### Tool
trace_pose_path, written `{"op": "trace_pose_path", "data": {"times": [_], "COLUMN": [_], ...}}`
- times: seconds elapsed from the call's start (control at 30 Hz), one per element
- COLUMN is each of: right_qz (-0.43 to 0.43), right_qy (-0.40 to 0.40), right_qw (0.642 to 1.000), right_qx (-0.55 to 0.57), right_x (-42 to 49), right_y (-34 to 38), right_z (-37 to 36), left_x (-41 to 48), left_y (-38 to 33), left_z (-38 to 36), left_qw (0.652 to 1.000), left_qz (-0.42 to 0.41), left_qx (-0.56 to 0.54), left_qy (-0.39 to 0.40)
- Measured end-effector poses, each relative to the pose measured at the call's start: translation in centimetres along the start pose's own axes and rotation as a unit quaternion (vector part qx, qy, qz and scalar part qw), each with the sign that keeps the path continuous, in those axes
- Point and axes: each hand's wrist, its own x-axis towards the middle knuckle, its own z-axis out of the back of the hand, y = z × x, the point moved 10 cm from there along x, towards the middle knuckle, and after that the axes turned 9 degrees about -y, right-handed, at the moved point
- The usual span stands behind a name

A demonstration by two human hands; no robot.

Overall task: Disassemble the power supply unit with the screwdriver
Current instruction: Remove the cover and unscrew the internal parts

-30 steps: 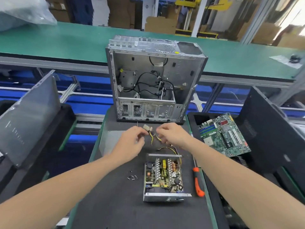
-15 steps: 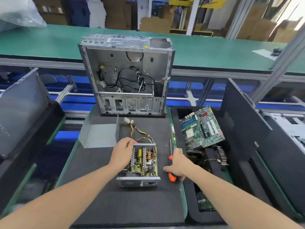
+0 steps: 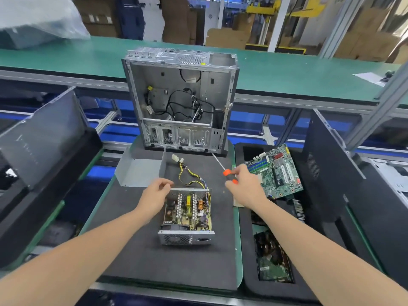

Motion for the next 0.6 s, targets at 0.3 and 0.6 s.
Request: {"op": "trace_pose_path", "data": {"times": [0.3,0.6], "right_qz": [0.205,0.258], "right_qy": [0.028,0.052], "right_qw": [0.978,0.959], "right_qx": [0.001,-0.1], "right_x": [-0.8,-2.0], "right_y": [17.1,24.0], "right_z": [-2.0,-6.7], "left_x": [0.4,2.1], "left_y": [4.1,4.3], "left_z": [5.2,3.1], "left_qw": [1.0,0.988], "left_qz": [0.013,-0.097], "left_qx": [-0.001,0.049], "left_qy": [0.005,0.11]}}
